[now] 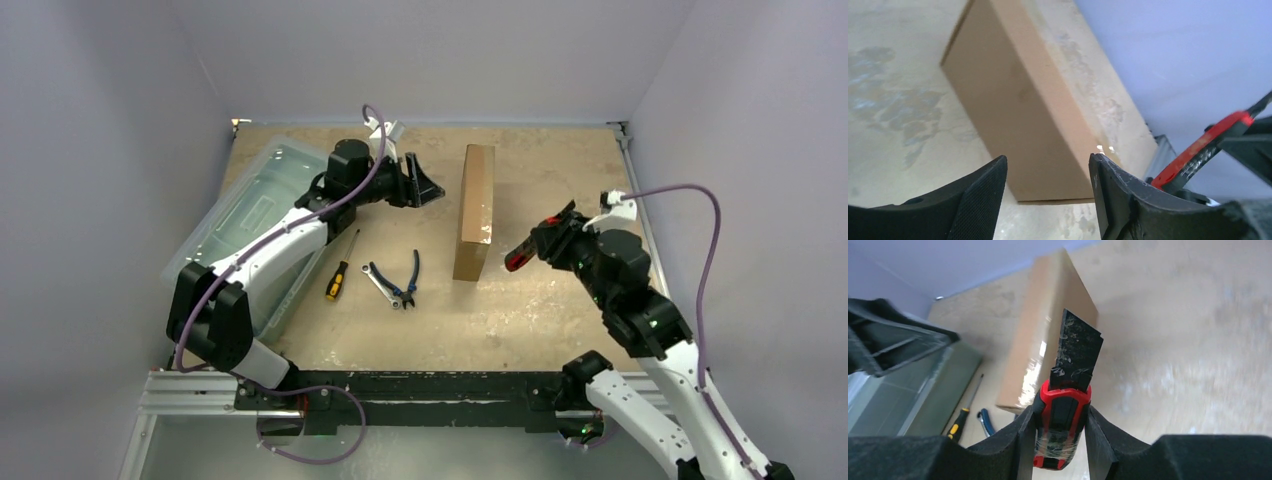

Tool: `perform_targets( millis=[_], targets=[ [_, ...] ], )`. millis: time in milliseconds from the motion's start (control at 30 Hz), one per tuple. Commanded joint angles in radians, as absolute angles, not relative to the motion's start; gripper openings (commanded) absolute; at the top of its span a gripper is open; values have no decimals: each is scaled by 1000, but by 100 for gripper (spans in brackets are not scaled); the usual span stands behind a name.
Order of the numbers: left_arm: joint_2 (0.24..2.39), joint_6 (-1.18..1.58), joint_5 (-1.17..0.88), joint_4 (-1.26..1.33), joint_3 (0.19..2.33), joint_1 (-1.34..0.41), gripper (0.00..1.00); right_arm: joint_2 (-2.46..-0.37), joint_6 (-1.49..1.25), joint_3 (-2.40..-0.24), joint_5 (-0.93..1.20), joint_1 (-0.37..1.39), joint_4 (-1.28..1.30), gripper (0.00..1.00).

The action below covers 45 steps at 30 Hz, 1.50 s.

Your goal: Unpack the express box

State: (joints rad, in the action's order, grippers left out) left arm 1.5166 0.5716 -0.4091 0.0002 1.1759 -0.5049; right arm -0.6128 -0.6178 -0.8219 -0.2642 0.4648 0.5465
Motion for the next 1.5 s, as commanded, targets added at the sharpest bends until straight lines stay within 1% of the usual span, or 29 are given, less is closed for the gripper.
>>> perform_targets(
  millis=[0,100,233,467,700,800,900,1000,1100,1167,1200,1267,1333,1400,1467],
  targets=[
    [1502,705,-666,335,1117,-506,61,-708,-293,-1003,-157,467,509,0],
    [1494,831,-771,566,1058,-509,63,-780,-258,-1087,-141,468,558,0],
    [1469,878,-799,683,1029,-517,64,-860,-284,-1173,-110,469,590,0],
    [1429,863,-766,642,1042,-519,65,-918,-336,-1217,-35,479,514,0],
    [1414,896,-739,630,1053,-506,66,-989,-198,-1286,71,541,524,0],
    [1401,874,-734,603,1062,-502,65,-1022,-165,-1314,84,584,535,0],
    [1380,825,-721,558,1070,-500,62,-1068,-175,-1340,55,626,550,0],
    [1371,782,-724,528,1074,-500,57,-1086,-232,-1339,47,655,509,0],
    [1367,778,-728,540,1062,-500,49,-1085,-383,-1343,-68,656,487,0],
    [1365,785,-727,557,1050,-499,48,-1089,-439,-1371,-145,655,519,0],
    [1364,788,-728,574,1044,-499,51,-1091,-450,-1386,-168,656,530,0],
    [1364,807,-741,617,1029,-500,64,-1091,-449,-1415,-187,655,534,0],
    [1373,841,-766,678,1015,-500,72,-1093,-468,-1457,-243,656,548,0],
    [1389,882,-813,757,1008,-504,75,-1098,-508,-1496,-320,656,575,0],
    [1400,906,-836,807,1005,-517,76,-1106,-530,-1522,-323,656,575,0]
  ],
)
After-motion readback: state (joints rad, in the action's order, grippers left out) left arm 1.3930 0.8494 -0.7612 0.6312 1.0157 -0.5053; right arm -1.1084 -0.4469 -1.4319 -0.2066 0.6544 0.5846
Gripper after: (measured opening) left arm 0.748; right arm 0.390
